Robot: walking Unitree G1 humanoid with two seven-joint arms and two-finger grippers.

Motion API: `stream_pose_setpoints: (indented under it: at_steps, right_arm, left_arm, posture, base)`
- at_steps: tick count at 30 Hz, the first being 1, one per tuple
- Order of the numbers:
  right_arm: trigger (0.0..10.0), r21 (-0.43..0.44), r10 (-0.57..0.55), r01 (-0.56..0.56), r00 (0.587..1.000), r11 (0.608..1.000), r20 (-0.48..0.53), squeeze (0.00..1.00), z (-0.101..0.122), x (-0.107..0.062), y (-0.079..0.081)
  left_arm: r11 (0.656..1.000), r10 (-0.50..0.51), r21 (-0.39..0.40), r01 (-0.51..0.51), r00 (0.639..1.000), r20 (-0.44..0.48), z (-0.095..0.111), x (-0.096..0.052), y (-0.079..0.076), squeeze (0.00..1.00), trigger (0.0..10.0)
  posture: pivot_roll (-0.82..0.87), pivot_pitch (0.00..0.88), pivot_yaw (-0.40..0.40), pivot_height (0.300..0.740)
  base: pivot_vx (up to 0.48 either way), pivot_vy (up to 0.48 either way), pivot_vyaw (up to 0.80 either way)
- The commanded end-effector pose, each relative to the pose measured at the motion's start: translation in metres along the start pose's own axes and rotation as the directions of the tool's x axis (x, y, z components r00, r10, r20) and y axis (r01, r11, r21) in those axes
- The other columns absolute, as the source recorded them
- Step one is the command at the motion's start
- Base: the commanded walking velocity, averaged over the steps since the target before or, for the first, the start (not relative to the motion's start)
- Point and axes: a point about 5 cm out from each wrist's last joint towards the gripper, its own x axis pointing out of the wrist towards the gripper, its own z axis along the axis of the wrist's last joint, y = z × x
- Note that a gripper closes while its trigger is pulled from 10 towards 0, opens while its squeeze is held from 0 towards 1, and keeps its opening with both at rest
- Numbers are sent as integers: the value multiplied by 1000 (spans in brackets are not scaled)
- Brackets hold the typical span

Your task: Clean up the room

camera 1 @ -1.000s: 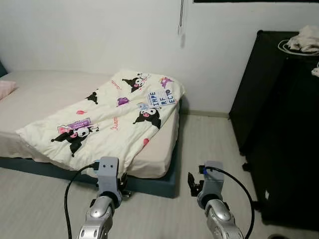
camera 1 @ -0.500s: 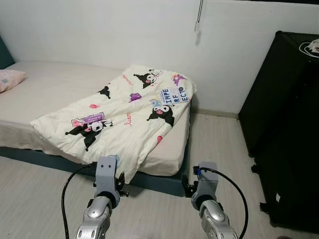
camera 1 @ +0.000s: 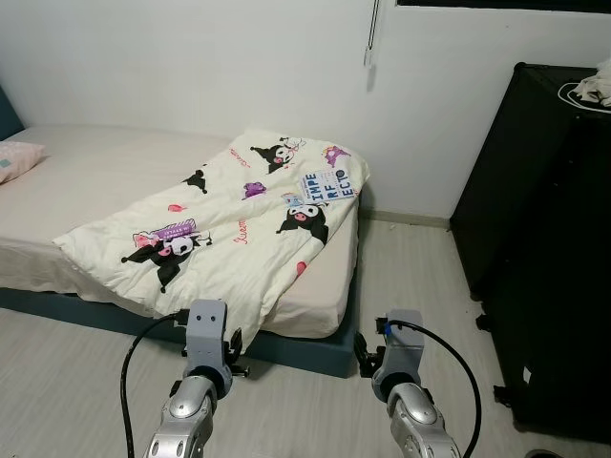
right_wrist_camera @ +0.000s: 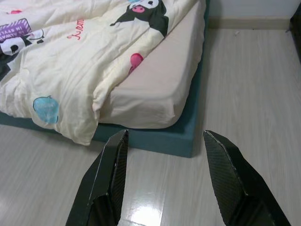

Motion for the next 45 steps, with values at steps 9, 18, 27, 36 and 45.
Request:
stream_pose_setpoints:
  at_steps: [9,18,27,36,45]
  right_arm:
    - [10000,7,-2,2,1000,1000,-1,0,-4,-4,-1]
    - [10000,7,-1,1,1000,1000,2,0,-3,-3,0]
    - [10000,5,-4,4,1000,1000,1,0,-4,-5,-1]
    - [10000,-19,11,-11,1000,1000,1,0,-2,-4,0]
    - [10000,-44,21,-22,1000,999,-3,0,-3,-5,1]
  left_arm:
    - [999,-8,35,8,1000,-2,-2,0,0,0,10000]
    - [999,-16,38,16,1000,-2,-1,0,-2,0,10000]
    - [999,-18,40,18,1000,-6,-3,-1,-3,0,10000]
    - [999,-17,38,17,1000,-5,-4,-1,-3,0,10000]
    - [999,-17,40,18,1000,-6,-4,-2,-2,0,10000]
  posture:
    - [-20,72,21,740]
    - [-24,70,22,740]
    - [-26,62,21,740]
    - [-26,62,21,740]
    - [-27,67,21,740]
  base:
    - [0,0,0]
    - [0,0,0]
    - [0,0,0]
    - [0,0,0]
    - [0,0,444]
